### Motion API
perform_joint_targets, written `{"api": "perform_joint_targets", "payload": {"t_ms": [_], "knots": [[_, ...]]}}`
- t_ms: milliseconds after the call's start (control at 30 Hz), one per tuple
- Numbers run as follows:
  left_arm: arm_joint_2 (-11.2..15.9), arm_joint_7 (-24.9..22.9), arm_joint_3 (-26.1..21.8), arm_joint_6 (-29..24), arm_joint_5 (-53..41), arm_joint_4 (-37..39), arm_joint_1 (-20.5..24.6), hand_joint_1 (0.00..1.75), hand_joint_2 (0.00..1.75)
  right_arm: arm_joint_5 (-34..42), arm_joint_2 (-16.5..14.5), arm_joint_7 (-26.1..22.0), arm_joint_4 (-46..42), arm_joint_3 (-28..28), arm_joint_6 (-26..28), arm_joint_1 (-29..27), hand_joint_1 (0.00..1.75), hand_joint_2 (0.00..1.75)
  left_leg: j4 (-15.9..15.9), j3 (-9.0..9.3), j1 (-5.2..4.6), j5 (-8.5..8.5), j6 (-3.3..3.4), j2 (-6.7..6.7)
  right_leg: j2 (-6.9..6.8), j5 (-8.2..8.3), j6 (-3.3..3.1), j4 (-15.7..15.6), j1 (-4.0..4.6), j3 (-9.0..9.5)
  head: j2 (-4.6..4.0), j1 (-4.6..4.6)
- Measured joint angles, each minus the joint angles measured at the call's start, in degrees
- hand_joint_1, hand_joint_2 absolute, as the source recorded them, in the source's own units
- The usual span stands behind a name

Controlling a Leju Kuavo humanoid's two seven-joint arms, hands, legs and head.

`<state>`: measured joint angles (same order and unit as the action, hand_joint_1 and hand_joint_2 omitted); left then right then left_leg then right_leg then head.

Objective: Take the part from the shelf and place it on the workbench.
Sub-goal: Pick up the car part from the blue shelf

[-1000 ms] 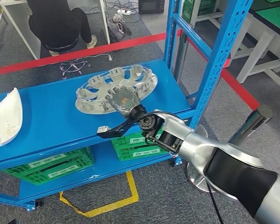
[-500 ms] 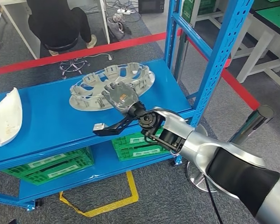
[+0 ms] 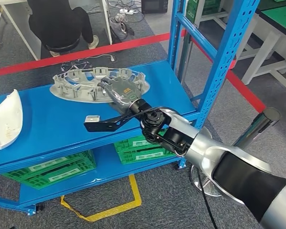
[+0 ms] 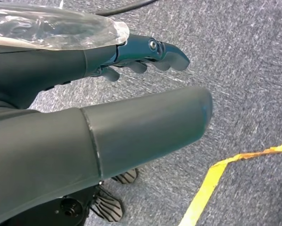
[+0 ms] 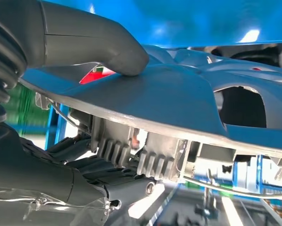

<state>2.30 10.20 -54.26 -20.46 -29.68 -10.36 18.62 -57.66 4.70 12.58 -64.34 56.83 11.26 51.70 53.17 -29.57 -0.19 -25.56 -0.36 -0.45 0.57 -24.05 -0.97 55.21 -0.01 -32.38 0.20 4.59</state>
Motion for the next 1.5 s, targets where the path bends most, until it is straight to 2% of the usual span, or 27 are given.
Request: {"api": "perform_joint_targets", "payload": {"t_ms": [133,300,667,800,967,1233,1500], "knots": [[-0.04,0.14,0.02,-0.15,0.72,0.0,-0.2,0.0,0.0,13.6,0.0,-2.38,-2.03,-2.14,0.08,-0.29,1.75,1.75,0.0,-0.01,0.0,0.0,0.0,0.0,0.0,0.0,0.0,0.0,0.0,0.0,0.0,0.01],[-0.02,0.32,0.04,-0.03,1.57,0.0,-0.49,0.0,0.0,31.59,0.0,-4.47,-4.89,-4.87,-2.68,-0.75,1.75,1.75,0.0,-0.01,0.0,0.0,0.0,-0.01,-0.01,0.0,0.0,-0.01,0.0,0.0,0.0,0.01],[0.14,0.64,0.36,0.11,2.79,0.0,-0.76,0.0,0.0,53.61,0.16,-6.87,-9.28,-8.38,-5.54,-0.88,1.75,1.75,0.0,-0.01,0.0,0.0,0.0,0.01,0.02,0.01,0.0,-0.01,0.0,-0.01,0.0,0.01],[0.14,1.03,0.57,0.23,3.22,0.0,-0.86,0.0,1.75,63.24,0.43,-8.57,-11.56,-9.04,-7.3,-1.56,1.75,1.75,0.01,-0.01,0.0,0.0,0.0,0.01,0.01,0.0,0.0,-0.01,0.0,-0.03,0.0,0.01],[0.13,1.41,1.22,-0.12,4.08,0.0,-0.97,0.0,1.75,70.56,0.91,-10.34,-15.04,-9.56,-8.72,-2.6,1.75,1.75,0.0,-0.03,0.0,0.0,0.0,0.01,0.01,0.0,0.0,-0.02,0.0,-0.05,0.0,0.0],[0.13,1.56,1.75,-0.8,4.78,0.0,-1.13,0.0,1.75,72.25,1.27,-10.91,-18.54,-9.45,-9.91,-3.07,1.75,1.75,0.0,-0.05,0.0,0.0,0.0,0.01,0.01,0.01,0.01,-0.03,0.0,-0.04,0.0,0.01],[0.13,1.94,2.07,-1.48,5.11,0.0,-1.3,0.0,1.75,78.08,1.3,-12.31,-19.68,-9.43,-14.55,-3.06,1.75,1.75,0.0,-0.05,0.0,0.0,0.0,0.0,0.0,0.0,0.01,-0.03,0.0,-0.04,0.0,0.01]]}}
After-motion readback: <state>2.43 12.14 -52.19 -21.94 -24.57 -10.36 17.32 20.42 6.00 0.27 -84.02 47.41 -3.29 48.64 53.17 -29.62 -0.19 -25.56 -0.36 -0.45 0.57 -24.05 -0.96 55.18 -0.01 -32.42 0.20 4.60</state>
